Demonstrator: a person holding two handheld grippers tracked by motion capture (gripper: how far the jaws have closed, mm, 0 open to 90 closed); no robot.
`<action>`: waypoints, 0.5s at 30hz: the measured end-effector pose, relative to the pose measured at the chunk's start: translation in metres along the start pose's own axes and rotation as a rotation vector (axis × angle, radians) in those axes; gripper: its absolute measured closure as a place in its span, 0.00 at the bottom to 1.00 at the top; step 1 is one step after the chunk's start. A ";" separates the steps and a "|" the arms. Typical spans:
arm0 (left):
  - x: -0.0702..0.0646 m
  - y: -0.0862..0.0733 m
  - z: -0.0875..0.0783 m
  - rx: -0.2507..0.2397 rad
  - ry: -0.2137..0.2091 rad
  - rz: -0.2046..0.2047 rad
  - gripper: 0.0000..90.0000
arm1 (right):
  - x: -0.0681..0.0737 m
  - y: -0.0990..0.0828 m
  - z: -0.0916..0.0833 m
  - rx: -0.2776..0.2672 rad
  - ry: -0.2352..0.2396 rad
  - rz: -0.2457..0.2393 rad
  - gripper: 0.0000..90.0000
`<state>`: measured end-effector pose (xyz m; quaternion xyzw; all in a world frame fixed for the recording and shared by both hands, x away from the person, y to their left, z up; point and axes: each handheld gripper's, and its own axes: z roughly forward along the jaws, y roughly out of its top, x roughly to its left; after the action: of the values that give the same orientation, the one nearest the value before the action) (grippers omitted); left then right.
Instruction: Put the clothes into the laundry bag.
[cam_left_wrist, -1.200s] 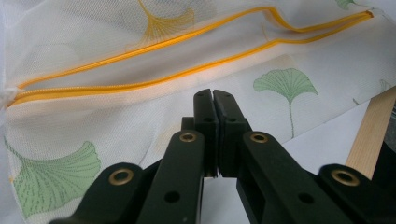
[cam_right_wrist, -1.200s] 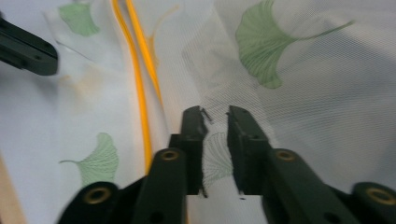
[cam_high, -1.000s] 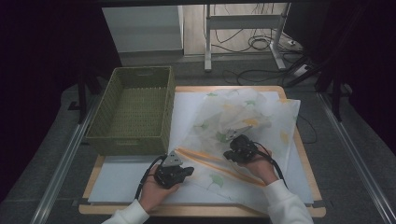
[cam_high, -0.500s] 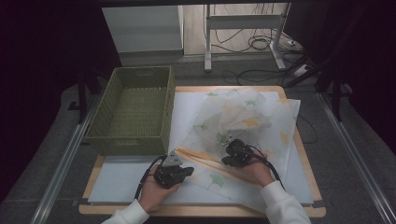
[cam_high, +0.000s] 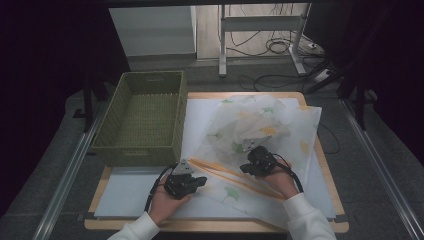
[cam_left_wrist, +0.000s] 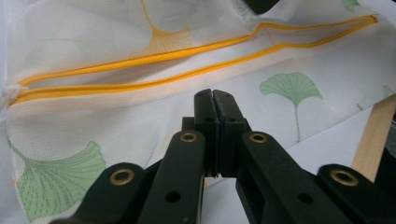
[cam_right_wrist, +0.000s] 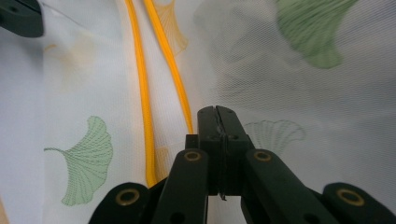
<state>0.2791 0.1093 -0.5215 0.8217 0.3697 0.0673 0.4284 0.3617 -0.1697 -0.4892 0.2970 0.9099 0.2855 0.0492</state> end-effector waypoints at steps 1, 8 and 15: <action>0.001 0.000 0.001 0.002 0.005 -0.005 0.99 | -0.001 0.000 -0.002 -0.005 0.002 0.002 0.97; 0.003 -0.002 0.002 0.000 0.030 -0.025 0.84 | -0.001 0.001 -0.015 -0.060 0.021 0.000 0.82; 0.003 -0.005 -0.002 -0.006 0.052 -0.036 0.66 | 0.007 0.003 -0.025 -0.138 -0.009 -0.011 0.53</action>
<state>0.2783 0.1142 -0.5247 0.8117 0.3950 0.0821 0.4224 0.3508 -0.1761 -0.4664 0.2892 0.8894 0.3460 0.0753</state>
